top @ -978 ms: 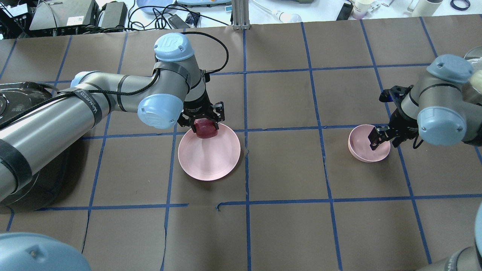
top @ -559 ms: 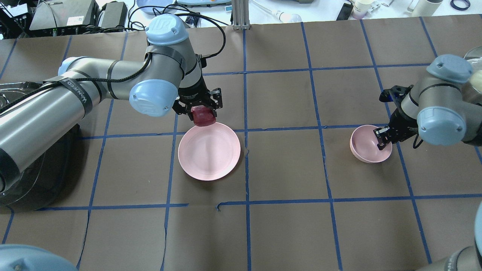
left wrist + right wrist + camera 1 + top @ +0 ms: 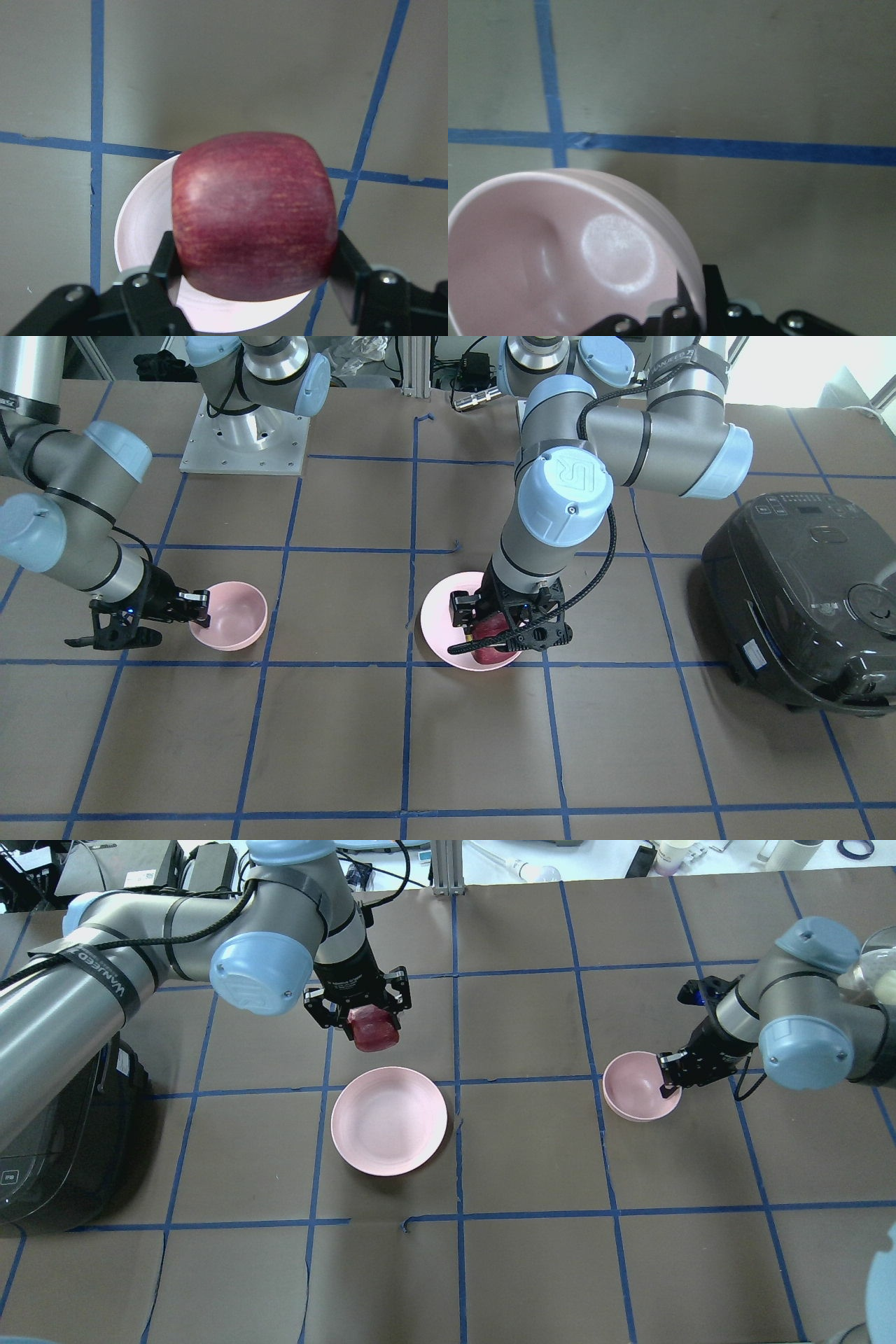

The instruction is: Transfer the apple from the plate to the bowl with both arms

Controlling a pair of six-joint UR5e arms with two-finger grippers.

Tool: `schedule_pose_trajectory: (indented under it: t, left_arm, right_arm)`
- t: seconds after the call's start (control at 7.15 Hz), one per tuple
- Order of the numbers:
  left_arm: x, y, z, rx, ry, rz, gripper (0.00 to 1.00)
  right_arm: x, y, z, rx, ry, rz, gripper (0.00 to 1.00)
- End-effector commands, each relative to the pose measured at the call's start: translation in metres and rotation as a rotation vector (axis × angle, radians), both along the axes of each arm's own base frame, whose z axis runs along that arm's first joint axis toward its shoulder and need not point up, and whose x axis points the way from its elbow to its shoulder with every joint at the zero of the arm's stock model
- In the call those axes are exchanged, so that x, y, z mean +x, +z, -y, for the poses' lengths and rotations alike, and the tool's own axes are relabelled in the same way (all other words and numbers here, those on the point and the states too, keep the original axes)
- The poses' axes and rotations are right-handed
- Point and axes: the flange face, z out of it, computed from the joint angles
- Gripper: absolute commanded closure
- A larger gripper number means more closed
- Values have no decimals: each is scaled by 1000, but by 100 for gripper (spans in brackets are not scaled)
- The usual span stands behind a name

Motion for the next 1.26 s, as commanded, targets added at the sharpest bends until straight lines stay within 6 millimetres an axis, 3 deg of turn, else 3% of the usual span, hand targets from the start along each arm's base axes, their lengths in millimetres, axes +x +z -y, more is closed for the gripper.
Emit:
schedule_pose_trajectory:
  t: [0.0, 0.14, 0.28, 0.56, 0.84, 0.98, 1.12]
  left_arm:
    - [-11, 2, -3, 16, 91, -36, 100]
    - [-11, -2, -2, 21, 105, -36, 100]
    - [-13, -7, -3, 28, 131, -35, 100]
    - [-32, -12, -10, 36, 151, -28, 100]
    - [-35, -13, -12, 39, 151, -29, 100]
    - [-39, -15, -14, 44, 151, -28, 100]
    - [-48, -16, -19, 55, 176, -36, 100]
  right_arm:
    - [107, 16, 0, 22, -42, -13, 100]
    - [141, 13, -10, 32, -5, -17, 100]
    - [162, 7, -21, 48, 32, -16, 100]
    - [170, -7, -32, 75, 49, -15, 100]
    - [176, -10, -35, 86, 40, 56, 96]
    - [176, -5, -28, 44, 50, 53, 64]
    - [173, -5, -26, 37, 53, 35, 9]
